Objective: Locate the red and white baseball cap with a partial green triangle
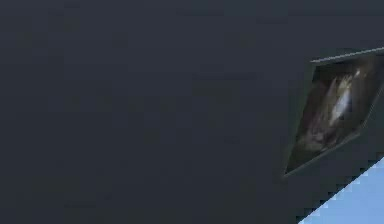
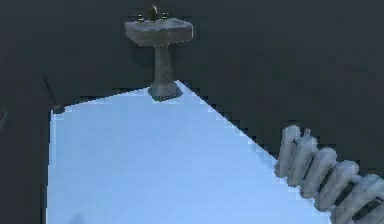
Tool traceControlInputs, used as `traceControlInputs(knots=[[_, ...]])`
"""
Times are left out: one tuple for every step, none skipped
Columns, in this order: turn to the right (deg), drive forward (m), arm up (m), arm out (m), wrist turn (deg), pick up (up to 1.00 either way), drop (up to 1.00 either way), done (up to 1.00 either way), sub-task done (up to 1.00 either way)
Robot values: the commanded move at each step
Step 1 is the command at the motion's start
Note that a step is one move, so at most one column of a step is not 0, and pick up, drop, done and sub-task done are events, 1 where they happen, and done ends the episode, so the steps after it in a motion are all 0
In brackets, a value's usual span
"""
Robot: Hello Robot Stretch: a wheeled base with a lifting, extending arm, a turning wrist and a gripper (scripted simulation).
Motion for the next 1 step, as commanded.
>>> traceControlInputs(knots=[[45.0,0.0,0.0,0.0,0.0,0.0,0.0,0.0,0.0]])
